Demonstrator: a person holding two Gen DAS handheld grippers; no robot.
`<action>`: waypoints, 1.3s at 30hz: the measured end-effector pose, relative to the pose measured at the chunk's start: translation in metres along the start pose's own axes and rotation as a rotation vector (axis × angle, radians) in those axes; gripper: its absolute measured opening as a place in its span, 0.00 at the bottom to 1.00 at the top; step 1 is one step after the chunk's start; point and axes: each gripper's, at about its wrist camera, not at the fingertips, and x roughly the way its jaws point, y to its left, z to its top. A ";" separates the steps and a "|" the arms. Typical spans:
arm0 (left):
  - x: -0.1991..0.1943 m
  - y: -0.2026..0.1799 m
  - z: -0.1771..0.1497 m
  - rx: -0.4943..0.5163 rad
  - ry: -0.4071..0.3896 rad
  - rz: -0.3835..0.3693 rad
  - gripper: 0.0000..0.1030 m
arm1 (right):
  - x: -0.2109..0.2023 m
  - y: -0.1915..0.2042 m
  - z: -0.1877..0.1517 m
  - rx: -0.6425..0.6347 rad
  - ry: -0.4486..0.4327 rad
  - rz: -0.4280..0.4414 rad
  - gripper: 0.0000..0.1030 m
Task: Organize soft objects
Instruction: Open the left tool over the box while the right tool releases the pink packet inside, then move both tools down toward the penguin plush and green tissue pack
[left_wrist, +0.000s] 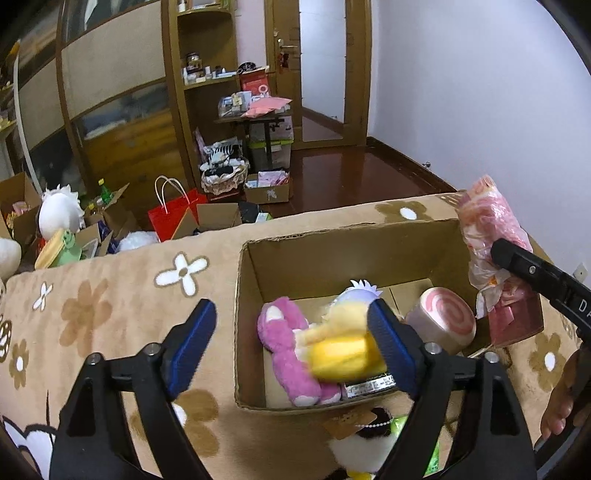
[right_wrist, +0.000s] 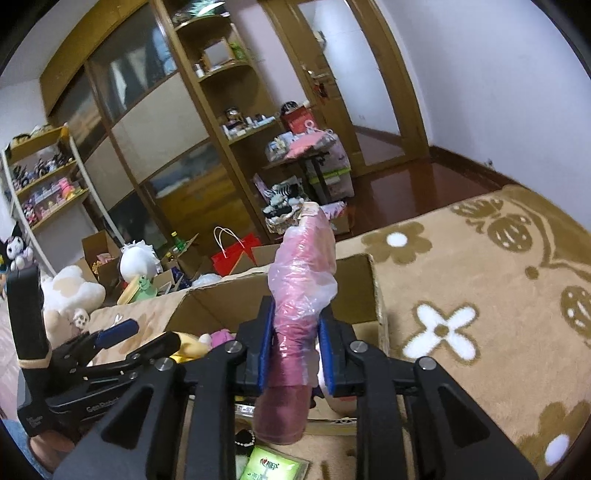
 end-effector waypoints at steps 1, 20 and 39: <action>0.000 0.001 0.000 -0.008 0.003 0.003 0.87 | 0.001 -0.003 0.000 0.007 0.009 0.003 0.27; -0.025 0.005 -0.006 0.013 0.009 0.056 0.95 | -0.030 -0.007 -0.001 0.068 -0.012 -0.041 0.92; -0.068 0.013 -0.025 0.003 0.147 0.002 0.96 | -0.065 0.008 -0.027 0.063 0.073 -0.092 1.00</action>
